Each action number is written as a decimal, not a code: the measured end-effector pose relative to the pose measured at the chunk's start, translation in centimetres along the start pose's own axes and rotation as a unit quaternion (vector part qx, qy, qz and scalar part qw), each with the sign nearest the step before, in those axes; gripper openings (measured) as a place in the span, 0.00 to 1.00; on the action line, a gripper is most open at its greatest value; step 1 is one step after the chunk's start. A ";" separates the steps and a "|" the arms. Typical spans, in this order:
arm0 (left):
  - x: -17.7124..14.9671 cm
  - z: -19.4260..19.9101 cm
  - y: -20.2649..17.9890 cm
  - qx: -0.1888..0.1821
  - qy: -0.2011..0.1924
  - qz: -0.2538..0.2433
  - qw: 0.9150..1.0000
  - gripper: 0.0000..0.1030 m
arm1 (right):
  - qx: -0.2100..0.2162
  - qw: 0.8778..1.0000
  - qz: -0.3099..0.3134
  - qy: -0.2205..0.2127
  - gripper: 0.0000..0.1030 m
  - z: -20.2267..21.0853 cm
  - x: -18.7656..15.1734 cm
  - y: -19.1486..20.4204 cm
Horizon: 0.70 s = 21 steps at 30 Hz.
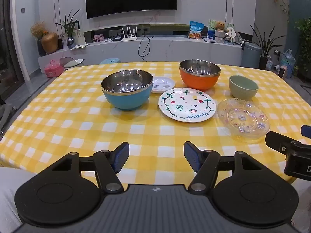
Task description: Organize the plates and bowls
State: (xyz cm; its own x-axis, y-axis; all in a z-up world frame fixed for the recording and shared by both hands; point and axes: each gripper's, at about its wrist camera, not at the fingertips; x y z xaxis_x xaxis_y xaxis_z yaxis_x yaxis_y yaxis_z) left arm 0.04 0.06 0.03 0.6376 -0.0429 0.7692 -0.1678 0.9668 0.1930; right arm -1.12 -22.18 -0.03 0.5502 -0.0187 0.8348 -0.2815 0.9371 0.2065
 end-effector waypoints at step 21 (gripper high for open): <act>-0.2 -0.1 0.5 -0.004 0.007 0.018 1.000 0.71 | -0.008 1.000 0.016 -0.004 0.97 0.3 -0.2 0.3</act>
State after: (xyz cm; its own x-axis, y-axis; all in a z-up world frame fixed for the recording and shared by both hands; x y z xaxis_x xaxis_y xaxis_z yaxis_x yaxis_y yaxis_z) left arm -0.10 0.62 -0.05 0.6416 -0.0042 0.7670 -0.1855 0.9695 0.1605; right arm -1.50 -21.98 0.04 0.5353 0.0092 0.8446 -0.2868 0.9425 0.1714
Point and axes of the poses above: each gripper's, at about its wrist camera, not at the fingertips, and z roughly against the way its jaws point, y to its left, x to its top, and after that the axes turned 15 degrees about x, right-handed
